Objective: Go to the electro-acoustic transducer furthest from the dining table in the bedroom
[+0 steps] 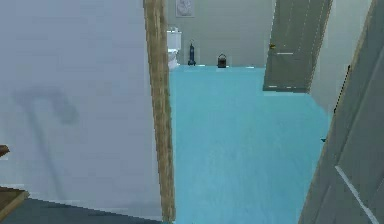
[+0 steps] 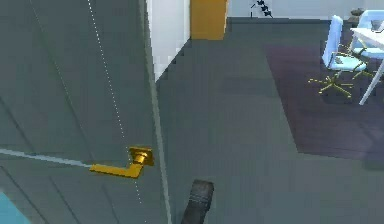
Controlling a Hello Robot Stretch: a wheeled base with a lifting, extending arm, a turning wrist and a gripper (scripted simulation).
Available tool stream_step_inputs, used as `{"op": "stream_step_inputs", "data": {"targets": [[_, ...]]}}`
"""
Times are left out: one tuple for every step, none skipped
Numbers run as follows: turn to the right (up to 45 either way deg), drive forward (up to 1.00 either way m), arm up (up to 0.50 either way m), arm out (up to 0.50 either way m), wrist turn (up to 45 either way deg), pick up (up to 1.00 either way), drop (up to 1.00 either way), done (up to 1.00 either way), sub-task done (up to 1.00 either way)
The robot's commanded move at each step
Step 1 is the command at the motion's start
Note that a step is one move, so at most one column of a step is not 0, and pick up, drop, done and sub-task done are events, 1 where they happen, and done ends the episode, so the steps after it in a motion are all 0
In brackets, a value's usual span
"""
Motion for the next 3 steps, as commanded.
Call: {"op": "stream_step_inputs", "data": {"targets": [[15.0,0.0,0.0,0.0,0.0,0.0,0.0,0.0,0.0],[0.0,1.0,0.0,0.0,0.0,0.0,0.0,0.0,0.0],[0.0,1.0,0.0,0.0,0.0,0.0,0.0,0.0,0.0]]}}
